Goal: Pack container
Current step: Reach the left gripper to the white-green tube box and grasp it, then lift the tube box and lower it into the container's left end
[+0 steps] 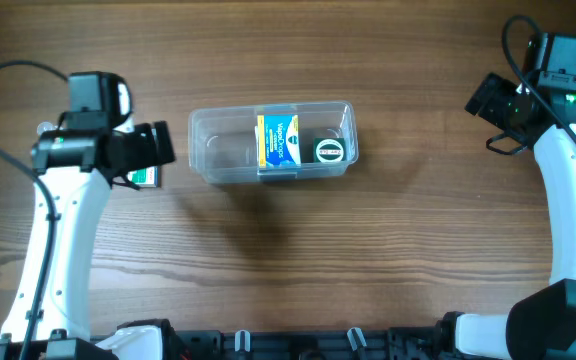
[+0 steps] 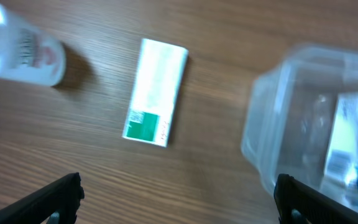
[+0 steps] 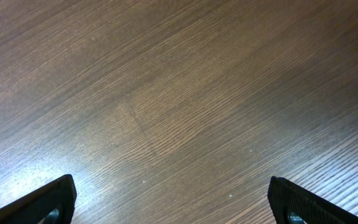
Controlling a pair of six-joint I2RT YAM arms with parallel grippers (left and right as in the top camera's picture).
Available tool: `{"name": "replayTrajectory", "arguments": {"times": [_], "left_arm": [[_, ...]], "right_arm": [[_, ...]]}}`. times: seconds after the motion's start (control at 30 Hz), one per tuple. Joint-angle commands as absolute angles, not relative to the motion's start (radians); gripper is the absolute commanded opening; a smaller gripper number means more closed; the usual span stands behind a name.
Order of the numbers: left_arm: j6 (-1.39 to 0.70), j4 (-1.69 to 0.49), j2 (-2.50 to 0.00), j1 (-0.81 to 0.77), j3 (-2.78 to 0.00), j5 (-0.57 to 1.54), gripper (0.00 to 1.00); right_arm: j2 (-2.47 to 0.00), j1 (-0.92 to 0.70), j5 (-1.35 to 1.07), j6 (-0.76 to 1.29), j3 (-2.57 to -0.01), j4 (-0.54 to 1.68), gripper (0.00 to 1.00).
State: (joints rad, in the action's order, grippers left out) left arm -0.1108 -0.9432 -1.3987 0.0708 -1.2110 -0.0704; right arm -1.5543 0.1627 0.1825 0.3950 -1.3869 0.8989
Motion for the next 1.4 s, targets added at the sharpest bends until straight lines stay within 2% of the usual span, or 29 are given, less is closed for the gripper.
{"name": "replayTrajectory", "arguments": {"times": [0.0,0.07,0.2,0.7,0.93,1.37], "left_arm": [[-0.169,-0.897,-1.391,0.175,-1.222,-0.028,1.0],[-0.165,-0.901,-1.391,0.2,-1.221,0.086,1.0],[-0.159,-0.828,-1.413,0.2,-1.221,0.085,1.0],[0.121,-0.665,-1.818,0.2,-1.221,0.037,1.0],[0.225,-0.662,-1.848,0.201,-1.221,0.032,1.0],[0.229,-0.643,-1.915,0.201,-1.221,0.007,1.0]], "right_arm": [[-1.564,0.163,0.174,0.395,-1.383,0.897,1.0],[-1.564,0.163,0.174,0.395,-1.383,0.897,1.0],[-1.564,0.163,0.174,0.395,-1.383,0.897,1.0],[-1.564,0.163,0.174,0.395,-1.383,0.897,1.0],[-1.564,0.163,0.174,0.395,-1.383,0.897,0.99],[-1.564,0.163,0.175,0.396,-1.383,0.897,1.0]]}}
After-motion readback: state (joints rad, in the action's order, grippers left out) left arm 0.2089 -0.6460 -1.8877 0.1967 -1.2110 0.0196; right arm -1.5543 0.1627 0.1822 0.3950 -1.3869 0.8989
